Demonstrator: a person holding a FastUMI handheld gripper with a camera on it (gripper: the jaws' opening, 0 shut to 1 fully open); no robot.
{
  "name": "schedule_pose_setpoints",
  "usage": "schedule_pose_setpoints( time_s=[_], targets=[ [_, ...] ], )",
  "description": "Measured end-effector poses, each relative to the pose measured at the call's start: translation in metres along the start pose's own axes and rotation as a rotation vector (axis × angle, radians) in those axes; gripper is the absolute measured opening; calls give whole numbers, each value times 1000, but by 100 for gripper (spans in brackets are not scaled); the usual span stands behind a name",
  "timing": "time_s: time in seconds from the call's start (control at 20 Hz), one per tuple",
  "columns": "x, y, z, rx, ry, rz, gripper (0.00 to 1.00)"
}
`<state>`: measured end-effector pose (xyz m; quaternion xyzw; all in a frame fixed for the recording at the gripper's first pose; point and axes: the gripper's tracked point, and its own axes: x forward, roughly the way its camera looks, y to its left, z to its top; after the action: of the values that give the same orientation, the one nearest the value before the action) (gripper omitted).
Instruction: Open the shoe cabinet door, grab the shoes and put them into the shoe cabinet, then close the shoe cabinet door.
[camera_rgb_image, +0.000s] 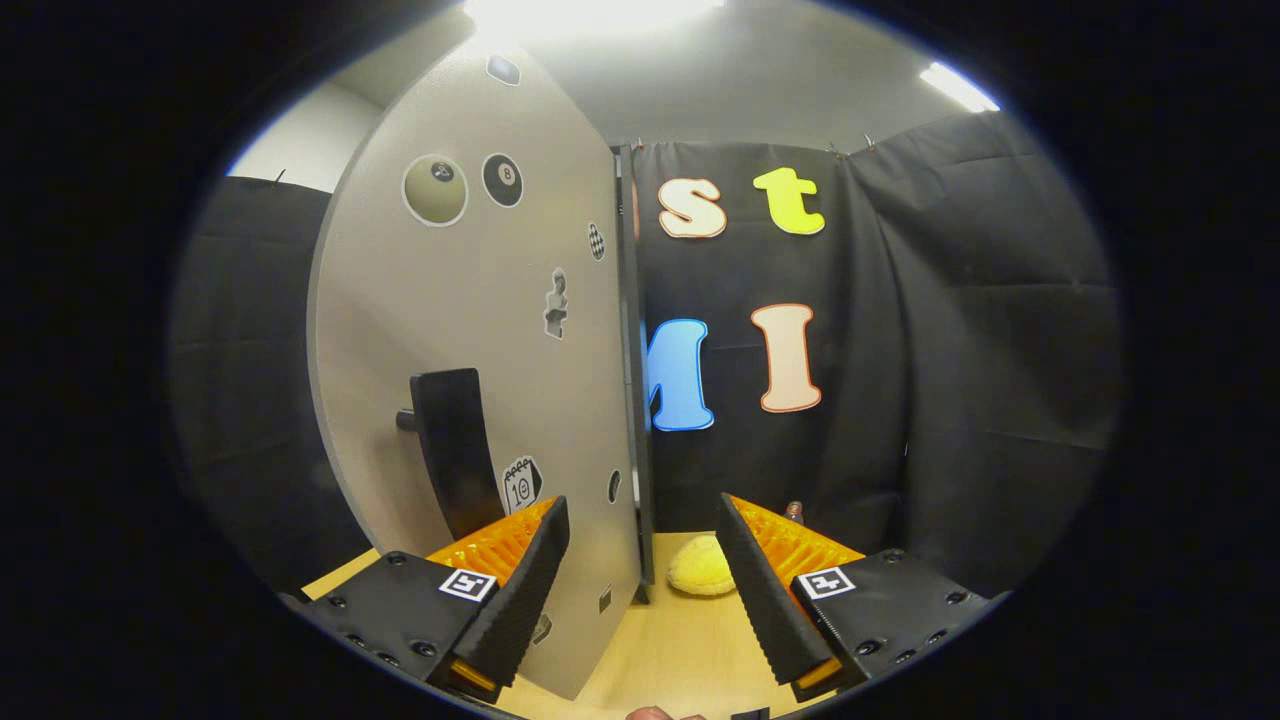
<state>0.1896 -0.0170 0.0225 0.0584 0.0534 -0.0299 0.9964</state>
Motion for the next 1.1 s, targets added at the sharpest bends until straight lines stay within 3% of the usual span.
schedule_pose_setpoints(
  time_s=[0.45,0.8,1.1],
  targets=[
    [23,86,-5,14,2,-9,94],
    [65,179,3,97,21,106,97],
    [60,192,14,-45,-34,72,98]
  ],
)
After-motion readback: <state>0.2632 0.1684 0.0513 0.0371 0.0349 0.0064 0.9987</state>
